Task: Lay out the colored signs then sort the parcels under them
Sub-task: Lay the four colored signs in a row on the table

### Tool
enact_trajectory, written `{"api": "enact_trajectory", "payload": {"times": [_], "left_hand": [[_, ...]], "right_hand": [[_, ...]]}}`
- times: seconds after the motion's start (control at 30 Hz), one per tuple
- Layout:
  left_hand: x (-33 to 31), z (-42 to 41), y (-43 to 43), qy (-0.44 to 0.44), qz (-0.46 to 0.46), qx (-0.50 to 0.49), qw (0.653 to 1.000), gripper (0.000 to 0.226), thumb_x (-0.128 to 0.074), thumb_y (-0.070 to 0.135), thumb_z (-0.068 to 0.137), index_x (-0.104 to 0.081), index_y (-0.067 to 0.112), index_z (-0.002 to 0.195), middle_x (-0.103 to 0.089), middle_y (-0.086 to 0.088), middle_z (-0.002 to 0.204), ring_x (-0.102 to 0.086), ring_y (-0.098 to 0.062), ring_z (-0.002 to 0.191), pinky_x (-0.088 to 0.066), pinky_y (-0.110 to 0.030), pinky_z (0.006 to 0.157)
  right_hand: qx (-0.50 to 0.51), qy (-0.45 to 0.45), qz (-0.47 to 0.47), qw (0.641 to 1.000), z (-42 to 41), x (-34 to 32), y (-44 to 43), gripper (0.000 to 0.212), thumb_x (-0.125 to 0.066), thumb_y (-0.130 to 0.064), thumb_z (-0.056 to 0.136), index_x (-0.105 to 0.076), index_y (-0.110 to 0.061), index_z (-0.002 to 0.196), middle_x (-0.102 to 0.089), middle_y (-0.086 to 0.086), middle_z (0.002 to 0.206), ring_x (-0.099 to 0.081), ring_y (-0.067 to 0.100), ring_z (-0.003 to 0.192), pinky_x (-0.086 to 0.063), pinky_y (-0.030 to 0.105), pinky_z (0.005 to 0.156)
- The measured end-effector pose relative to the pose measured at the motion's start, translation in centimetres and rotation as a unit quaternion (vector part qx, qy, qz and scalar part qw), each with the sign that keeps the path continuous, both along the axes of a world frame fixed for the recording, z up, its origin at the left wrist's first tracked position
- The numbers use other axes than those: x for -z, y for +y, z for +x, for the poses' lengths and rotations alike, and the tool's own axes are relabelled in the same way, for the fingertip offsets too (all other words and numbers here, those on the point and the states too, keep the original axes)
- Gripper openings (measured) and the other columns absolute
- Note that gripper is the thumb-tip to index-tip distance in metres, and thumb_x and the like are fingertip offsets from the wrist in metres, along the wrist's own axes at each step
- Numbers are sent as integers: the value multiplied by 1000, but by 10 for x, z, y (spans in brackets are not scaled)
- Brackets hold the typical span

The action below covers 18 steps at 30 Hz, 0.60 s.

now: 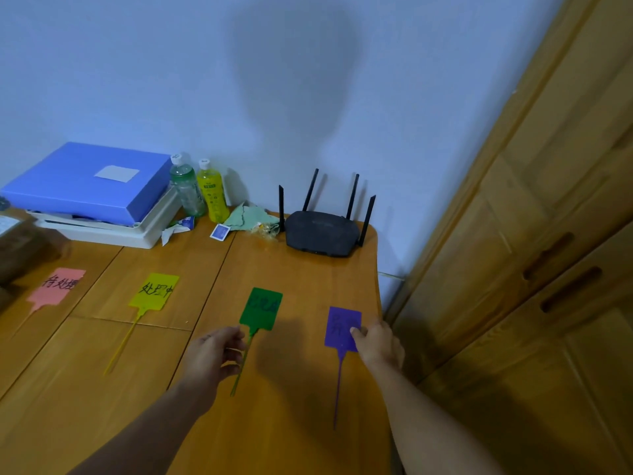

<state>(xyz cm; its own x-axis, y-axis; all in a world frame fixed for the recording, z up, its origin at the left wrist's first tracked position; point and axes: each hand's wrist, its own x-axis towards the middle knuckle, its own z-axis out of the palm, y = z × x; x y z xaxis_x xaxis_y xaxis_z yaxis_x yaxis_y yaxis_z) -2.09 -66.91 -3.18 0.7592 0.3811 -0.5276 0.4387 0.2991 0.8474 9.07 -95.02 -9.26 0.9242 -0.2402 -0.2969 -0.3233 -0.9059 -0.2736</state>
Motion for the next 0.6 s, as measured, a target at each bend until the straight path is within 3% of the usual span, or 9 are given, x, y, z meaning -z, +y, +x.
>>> {"api": "enact_trajectory", "payload": {"times": [0.07,0.23,0.33,0.6], "left_hand": [[-4,-1,7,-4,1,0,1000,18,-64,20,96,-69,6,88,-66,-5,66,-56,-17,52,-44,-32,51],[-13,-11,28,-16,-2,-3,1000,19,-64,21,97,-69,6,87,-66,-5,67,-58,-17,52,-44,-32,51],[-14,-14,41,-22,0,-12,1000,19,-63,21,98,-69,7,86,-66,-6,67,-58,-16,52,-45,-31,51],[-25,-27,56,-18,-1,-31,999,20,-63,21,98,-69,8,84,-66,-7,68,-58,-17,52,-44,-31,52]], "right_hand": [[-41,8,-7,999,-3,5,2,50,-58,-54,95,-52,-22,133,-60,1,128,-64,23,112,-43,29,74],[-58,0,-10,998,8,11,7,46,-57,-49,97,-51,-22,133,-57,2,134,-62,26,117,-47,33,80],[-66,-11,-13,998,14,12,9,40,-58,-48,97,-54,-23,128,-58,1,131,-63,27,114,-49,34,83],[-35,-33,-17,999,0,6,17,32,-55,-48,98,-56,-22,116,-64,2,114,-66,25,102,-43,30,69]]}}
